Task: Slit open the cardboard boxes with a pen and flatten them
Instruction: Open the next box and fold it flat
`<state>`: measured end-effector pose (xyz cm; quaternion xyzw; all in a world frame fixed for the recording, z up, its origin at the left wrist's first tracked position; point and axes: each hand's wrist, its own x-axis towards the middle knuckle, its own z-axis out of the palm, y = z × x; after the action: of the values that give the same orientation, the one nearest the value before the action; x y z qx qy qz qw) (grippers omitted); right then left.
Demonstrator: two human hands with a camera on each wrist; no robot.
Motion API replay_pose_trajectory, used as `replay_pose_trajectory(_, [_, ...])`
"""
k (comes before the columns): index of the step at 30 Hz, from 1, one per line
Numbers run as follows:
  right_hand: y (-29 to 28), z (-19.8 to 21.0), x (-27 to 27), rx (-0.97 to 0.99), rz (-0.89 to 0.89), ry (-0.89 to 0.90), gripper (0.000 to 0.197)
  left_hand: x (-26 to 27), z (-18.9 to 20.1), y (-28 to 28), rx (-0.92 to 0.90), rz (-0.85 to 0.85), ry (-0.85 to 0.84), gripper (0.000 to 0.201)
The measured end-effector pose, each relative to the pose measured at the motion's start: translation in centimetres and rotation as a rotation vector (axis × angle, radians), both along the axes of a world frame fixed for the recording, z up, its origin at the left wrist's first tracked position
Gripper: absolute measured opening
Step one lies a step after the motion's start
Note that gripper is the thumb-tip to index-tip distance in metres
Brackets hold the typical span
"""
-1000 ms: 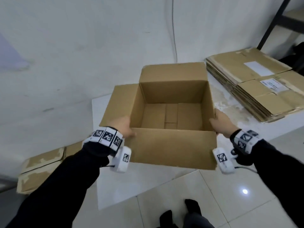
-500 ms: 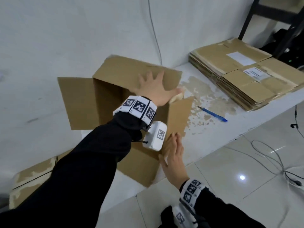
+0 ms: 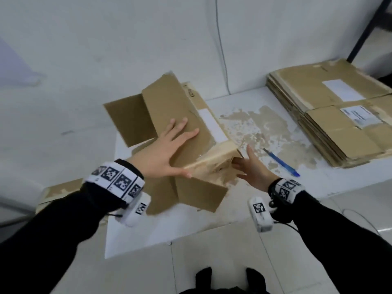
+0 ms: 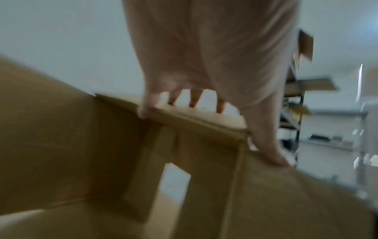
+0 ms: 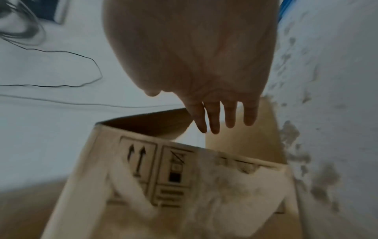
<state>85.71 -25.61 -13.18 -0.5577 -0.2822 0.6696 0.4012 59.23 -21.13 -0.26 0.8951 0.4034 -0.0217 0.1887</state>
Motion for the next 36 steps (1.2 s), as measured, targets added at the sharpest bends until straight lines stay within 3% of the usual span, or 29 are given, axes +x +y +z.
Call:
replay_pose_trajectory(3, [2.0,2.1,-0.5,0.115,-0.266,0.1,0.054,-1.4,1.4,1.8,-0.012,0.01,0.139,0.109])
replay_pose_trajectory(5, [2.4,4.6,-0.7,0.29,-0.373,-0.041,0.04,-1.3,2.7,2.0,-0.012,0.03,0.244,0.109])
replay_pose_trajectory(8, [3.1,8.3,-0.8,0.63,-0.17,-0.435,0.023,0.3,5.4,0.7,0.138,0.204,0.248,0.099])
replay_pose_trajectory(11, [4.6,9.1,-0.9,0.932,0.136,-0.748,0.055,3.1,7.2,-1.4,0.536,0.324,-0.002,0.087])
replay_pose_trajectory(13, [5.7,8.7,-1.1,0.999,0.273,-0.911,0.062,5.7,7.1,-2.6,0.717,0.24,0.044,0.076])
replay_pose_trajectory(15, [6.3,8.8,-1.5,1.086,0.371,-0.972,0.067,8.0,5.6,-2.9,0.691,0.194,0.183,0.069])
replay_pose_trajectory(18, [7.4,8.4,-1.8,1.162,0.515,-0.973,0.075,8.9,2.5,-2.4,0.594,0.354,0.322,0.06])
replay_pose_trajectory(20, [8.0,7.6,-1.1,1.087,0.59,-0.979,0.078,8.7,0.6,-2.5,0.594,0.44,0.307,0.043])
replay_pose_trajectory(22, [8.0,6.7,0.2,1.154,0.622,-1.123,0.077,9.1,-0.8,-2.9,0.57,0.549,0.201,0.032])
replay_pose_trajectory(25, [7.0,6.0,2.5,1.247,0.598,-1.342,0.063,10.9,-1.7,-2.9,0.617,0.696,0.186,0.043])
replay_pose_trajectory(28, [4.6,5.5,4.9,1.361,0.447,-1.56,0.018,12.6,-2.7,-1.8,0.585,0.762,0.318,0.071])
replay_pose_trajectory(29, [3.4,5.5,5.5,1.373,0.45,-1.595,0.032,12.9,-3.3,-1.5,0.528,0.798,0.297,0.084])
replay_pose_trajectory(31, [0.6,6.4,6.4,1.234,0.721,-1.431,0.056,13.3,-4.3,-1.0,0.422,0.857,0.202,0.103])
replay_pose_trajectory(33, [-1.1,8.6,6.9,0.887,1.061,-1.143,0.054,13.3,-5.0,-1.1,0.378,0.851,0.162,0.104])
replay_pose_trajectory(35, [0.5,10.5,7.7,0.639,1.157,-0.815,0.042,12.6,-5.3,-1.9,0.365,0.829,0.126,0.1])
replay_pose_trajectory(36, [2.3,11.2,8.0,0.602,1.114,-0.771,0.041,12.0,-5.4,-2.4,0.376,0.823,0.095,0.099])
